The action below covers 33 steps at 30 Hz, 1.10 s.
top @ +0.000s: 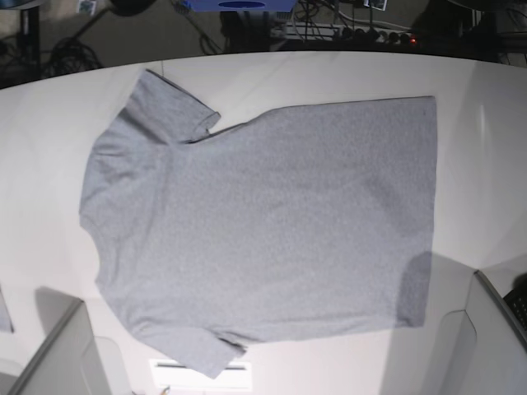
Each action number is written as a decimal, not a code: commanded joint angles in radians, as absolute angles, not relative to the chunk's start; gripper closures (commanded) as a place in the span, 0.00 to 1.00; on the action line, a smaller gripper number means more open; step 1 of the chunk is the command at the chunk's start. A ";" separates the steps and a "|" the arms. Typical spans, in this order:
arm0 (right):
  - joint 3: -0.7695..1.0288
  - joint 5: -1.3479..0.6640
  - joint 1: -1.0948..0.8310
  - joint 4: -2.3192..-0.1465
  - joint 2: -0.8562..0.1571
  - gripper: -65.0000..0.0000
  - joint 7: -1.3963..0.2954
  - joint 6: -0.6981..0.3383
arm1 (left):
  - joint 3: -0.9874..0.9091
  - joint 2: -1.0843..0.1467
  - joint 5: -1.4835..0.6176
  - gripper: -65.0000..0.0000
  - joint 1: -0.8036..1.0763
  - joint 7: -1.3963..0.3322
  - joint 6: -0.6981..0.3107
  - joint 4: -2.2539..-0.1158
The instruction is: Fold the T-shirt properly
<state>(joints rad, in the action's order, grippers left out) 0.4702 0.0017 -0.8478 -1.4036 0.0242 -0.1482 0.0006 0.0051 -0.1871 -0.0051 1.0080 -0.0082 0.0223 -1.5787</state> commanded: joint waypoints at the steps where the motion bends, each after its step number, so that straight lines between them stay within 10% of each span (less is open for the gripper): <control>1: 0.487 -0.002 -0.880 -1.475 0.033 1.00 -0.147 0.004 | 0.001 -0.196 -0.005 1.00 1.056 0.007 0.033 -1.633; 10: 0.512 -0.002 -0.888 -1.859 0.062 1.00 -0.369 0.004 | -0.001 -0.222 -0.007 1.00 1.175 -0.076 0.038 -1.859; 24: 0.512 0.002 -0.846 -1.817 0.053 1.00 -0.395 0.004 | 0.005 -0.245 0.202 1.00 1.101 -0.275 0.038 -1.300; 33: 0.512 0.001 -0.845 -1.816 0.053 1.00 -0.390 0.002 | -0.010 -0.329 0.251 1.00 1.236 0.145 0.038 -1.213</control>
<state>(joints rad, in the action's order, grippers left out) 0.5060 -0.0025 -0.8314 -1.8042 0.0605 -0.4091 -0.0040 -0.0147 -0.3367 0.2531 1.2030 0.1505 0.0467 -1.2118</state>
